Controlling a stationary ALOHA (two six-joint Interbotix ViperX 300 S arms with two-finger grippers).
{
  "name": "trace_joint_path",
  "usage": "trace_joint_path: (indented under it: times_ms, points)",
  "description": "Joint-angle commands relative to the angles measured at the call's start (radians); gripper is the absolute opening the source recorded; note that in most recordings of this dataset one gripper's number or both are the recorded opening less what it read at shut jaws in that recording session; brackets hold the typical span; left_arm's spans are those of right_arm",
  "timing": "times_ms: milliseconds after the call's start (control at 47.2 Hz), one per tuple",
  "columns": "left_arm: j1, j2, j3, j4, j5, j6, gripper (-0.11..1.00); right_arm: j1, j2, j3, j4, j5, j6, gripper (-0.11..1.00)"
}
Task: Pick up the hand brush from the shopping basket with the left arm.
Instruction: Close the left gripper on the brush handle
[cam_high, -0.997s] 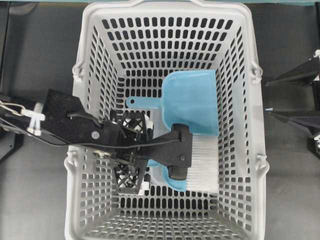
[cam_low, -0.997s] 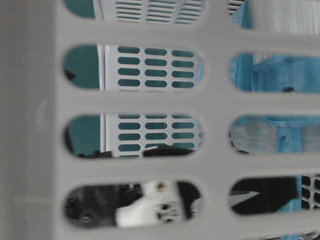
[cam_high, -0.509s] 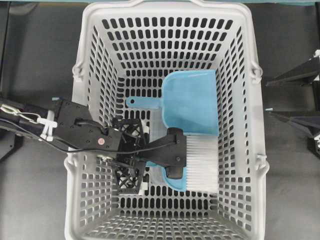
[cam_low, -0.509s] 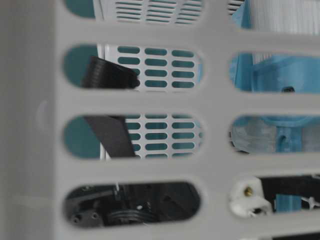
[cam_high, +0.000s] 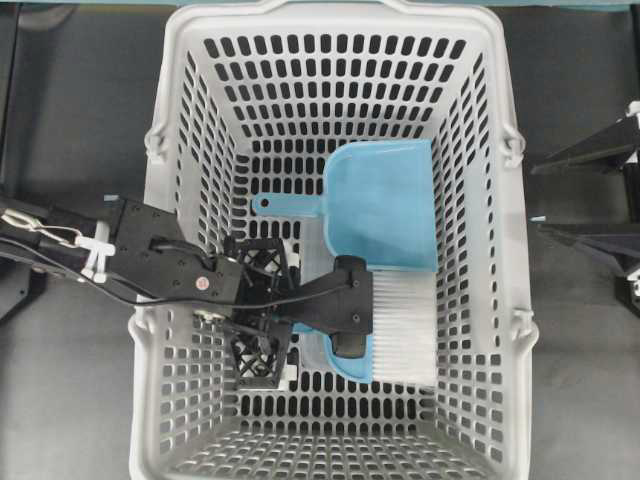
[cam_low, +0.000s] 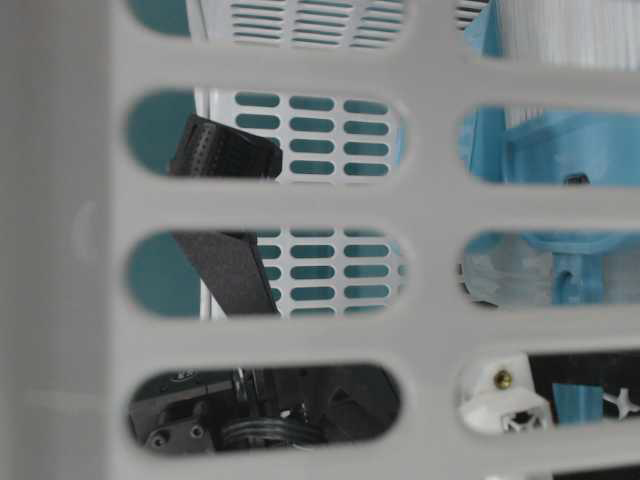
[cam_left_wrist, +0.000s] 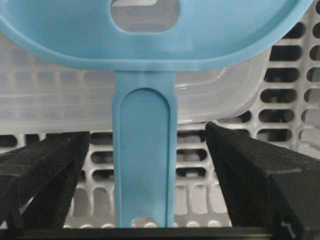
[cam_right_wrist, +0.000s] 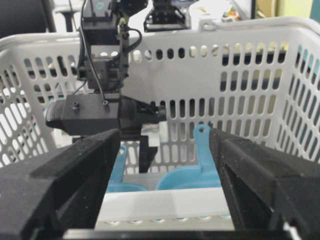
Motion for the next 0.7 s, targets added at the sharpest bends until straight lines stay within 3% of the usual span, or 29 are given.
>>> trace_joint_path:
  times_ms: [0, 148, 339, 679]
  points:
    - [-0.003, -0.005, -0.011, 0.003, -0.006, -0.003, 0.89, 0.000, 0.005, -0.008, 0.003, -0.005, 0.002, 0.69]
    - [-0.003, -0.005, -0.012, 0.003, -0.006, -0.006, 0.77, 0.000, 0.006, -0.005, 0.003, -0.003, 0.002, 0.69]
    - [-0.005, -0.009, -0.009, 0.003, -0.008, 0.003, 0.24, 0.000, 0.005, -0.005, 0.003, -0.003, 0.002, 0.69]
    - [-0.003, -0.011, -0.008, 0.003, -0.025, 0.021, 0.25, 0.000, 0.006, -0.005, 0.003, -0.003, 0.003, 0.69]
